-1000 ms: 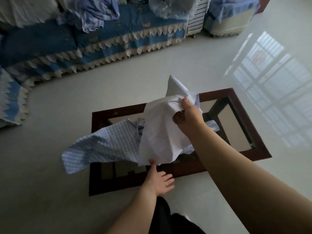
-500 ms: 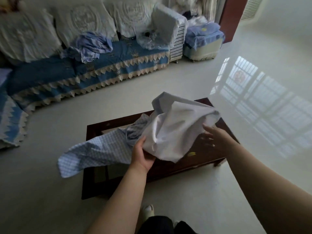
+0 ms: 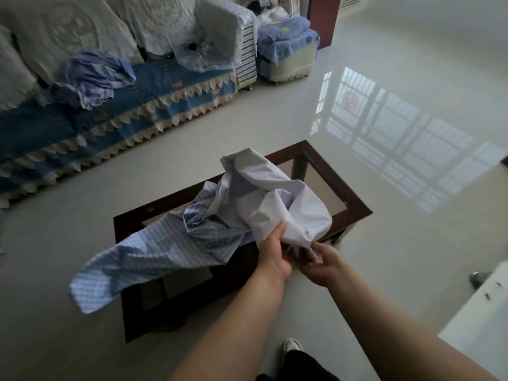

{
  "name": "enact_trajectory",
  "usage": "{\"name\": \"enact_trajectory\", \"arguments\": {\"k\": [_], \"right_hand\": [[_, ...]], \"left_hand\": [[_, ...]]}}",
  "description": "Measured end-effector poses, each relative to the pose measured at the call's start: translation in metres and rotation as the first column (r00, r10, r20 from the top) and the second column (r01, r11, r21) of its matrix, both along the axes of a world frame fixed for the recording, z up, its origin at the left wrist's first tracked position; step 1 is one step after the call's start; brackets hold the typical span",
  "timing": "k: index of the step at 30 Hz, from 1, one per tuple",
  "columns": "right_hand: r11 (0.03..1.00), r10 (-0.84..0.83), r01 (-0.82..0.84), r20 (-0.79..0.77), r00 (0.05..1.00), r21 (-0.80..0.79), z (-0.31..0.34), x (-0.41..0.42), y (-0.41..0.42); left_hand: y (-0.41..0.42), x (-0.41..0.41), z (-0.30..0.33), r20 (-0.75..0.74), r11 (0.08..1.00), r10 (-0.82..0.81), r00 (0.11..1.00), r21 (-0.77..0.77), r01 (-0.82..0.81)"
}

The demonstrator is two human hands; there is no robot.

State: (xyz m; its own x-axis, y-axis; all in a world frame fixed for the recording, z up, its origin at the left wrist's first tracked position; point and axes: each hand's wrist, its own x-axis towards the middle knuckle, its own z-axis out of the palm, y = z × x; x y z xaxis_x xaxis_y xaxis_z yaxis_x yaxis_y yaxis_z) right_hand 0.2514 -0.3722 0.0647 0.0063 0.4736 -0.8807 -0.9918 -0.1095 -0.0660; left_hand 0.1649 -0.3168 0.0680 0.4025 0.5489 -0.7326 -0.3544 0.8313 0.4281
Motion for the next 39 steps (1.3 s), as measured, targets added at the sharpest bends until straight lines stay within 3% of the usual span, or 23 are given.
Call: {"name": "enact_trajectory", "arguments": {"k": [3,6,9,11,12,14,16,18,20,22,25,27,31,33,36,37,39], "right_hand": [[0.97,-0.222,0.239,0.241,0.945,-0.044,0.022,0.011,0.006],[0.897,-0.369,0.441,0.496,0.786,-0.033,0.048,0.035,-0.002],[0.841,-0.41,0.54,0.693,0.593,0.035,0.077,0.063,-0.02],[0.766,-0.53,0.629,0.682,0.504,0.131,0.09,0.08,-0.03],[0.728,-0.601,0.665,0.621,0.503,0.166,0.094,0.084,-0.034],[0.736,-0.657,0.659,0.397,0.64,0.155,0.097,0.081,-0.037],[0.822,-0.557,0.524,0.124,0.821,0.222,0.087,0.066,-0.037],[0.893,-0.386,0.351,0.079,0.919,0.281,0.079,0.046,-0.035],[0.906,-0.393,0.359,0.129,0.911,0.224,0.076,0.037,-0.033],[0.854,-0.521,0.505,0.239,0.819,0.128,0.076,0.04,-0.033],[0.807,-0.548,0.587,0.451,0.704,0.065,0.085,0.049,-0.035],[0.803,-0.54,0.591,0.514,0.666,0.078,0.098,0.051,-0.037],[0.71,-0.606,0.695,0.603,0.519,0.114,0.124,0.071,-0.05],[0.679,-0.627,0.724,0.613,0.481,0.126,0.126,0.087,-0.063],[0.658,-0.539,0.753,0.705,0.46,0.012,0.116,0.115,-0.082],[0.665,-0.43,0.744,0.779,0.456,-0.068,0.11,0.123,-0.086],[0.73,-0.1,0.65,0.908,0.407,-0.211,0.097,0.135,-0.088]], "left_hand": [[0.007,0.001,0.002,0.056,0.995,0.101,0.993,-0.012,-0.101],[0.039,-0.009,-0.001,0.033,0.964,0.249,0.968,-0.105,-0.244],[0.067,-0.01,-0.001,-0.03,0.982,0.115,0.993,-0.147,-0.118],[0.07,0.0,0.005,-0.047,0.986,0.011,0.999,-0.167,-0.019],[0.066,0.007,0.012,-0.038,0.986,-0.031,0.999,-0.165,0.025],[0.047,0.023,0.027,0.009,0.986,-0.121,0.993,-0.112,0.121],[0.015,0.038,0.038,0.071,0.97,-0.236,0.969,-0.042,0.239],[-0.015,0.048,0.043,0.075,0.936,-0.35,0.934,0.061,0.346],[-0.029,0.053,0.04,0.042,0.919,-0.385,0.922,0.107,0.379],[-0.029,0.053,0.034,0.072,0.926,-0.375,0.924,0.085,0.369],[-0.017,0.055,0.026,0.241,0.961,-0.252,0.937,-0.05,0.271],[-0.001,0.057,0.023,0.259,0.967,-0.162,0.952,-0.15,0.205],[0.04,0.059,0.007,0.035,0.971,0.007,0.999,-0.239,0.001],[0.059,0.057,-0.007,-0.068,0.976,0.032,0.997,-0.214,-0.046],[0.072,0.053,-0.018,-0.241,0.987,-0.153,0.958,-0.087,0.136],[0.071,0.053,-0.018,-0.364,0.967,-0.237,0.901,-0.001,0.254],[0.058,0.055,-0.015,-0.634,0.824,-0.26,0.728,0.247,0.509]]}}
